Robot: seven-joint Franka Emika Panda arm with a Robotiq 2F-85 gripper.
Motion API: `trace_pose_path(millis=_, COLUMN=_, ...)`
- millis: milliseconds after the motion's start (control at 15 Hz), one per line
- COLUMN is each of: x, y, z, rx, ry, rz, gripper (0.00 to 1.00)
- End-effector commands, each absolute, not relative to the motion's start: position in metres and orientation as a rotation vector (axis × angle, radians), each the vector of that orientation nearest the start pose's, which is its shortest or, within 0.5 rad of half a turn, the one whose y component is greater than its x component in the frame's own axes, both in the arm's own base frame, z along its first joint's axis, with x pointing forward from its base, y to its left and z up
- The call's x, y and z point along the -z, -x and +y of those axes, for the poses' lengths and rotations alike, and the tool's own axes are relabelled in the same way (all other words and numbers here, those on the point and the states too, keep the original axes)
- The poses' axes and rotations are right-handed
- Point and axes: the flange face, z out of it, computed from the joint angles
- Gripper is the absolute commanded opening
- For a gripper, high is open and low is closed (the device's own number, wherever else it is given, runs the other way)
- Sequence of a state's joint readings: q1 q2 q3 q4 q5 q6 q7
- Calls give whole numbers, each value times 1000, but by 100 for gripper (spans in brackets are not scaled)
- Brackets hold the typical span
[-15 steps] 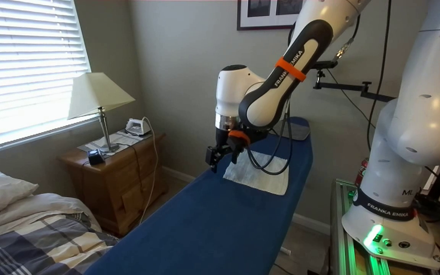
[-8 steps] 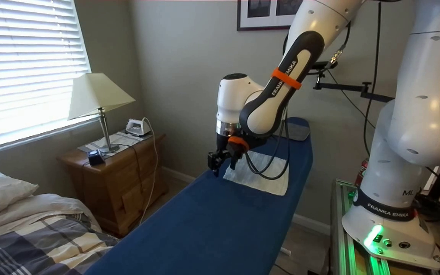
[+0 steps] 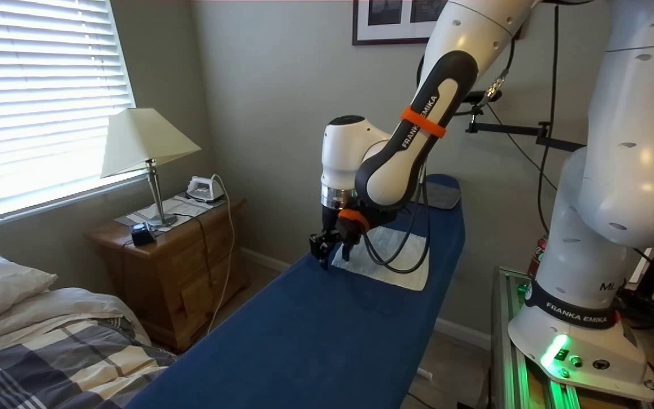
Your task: Fold the towel into a triangle twice.
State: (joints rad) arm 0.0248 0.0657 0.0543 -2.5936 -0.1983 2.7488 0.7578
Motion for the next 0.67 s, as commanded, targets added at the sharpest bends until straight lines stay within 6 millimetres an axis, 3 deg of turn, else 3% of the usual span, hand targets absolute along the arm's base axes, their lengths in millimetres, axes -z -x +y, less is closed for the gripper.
trace_pose_path(millis=0, x=-239, y=-449, z=45, rx=185, ry=3060, rz=821, gripper=38)
trace_pose_path(millis=333, x=-239, y=-449, z=44, rx=185, ry=3064, rz=835, gripper=4)
trace_pose_path(millis=600, x=-243, y=-447, z=40, rx=170, ry=3063, rz=855, gripper=2)
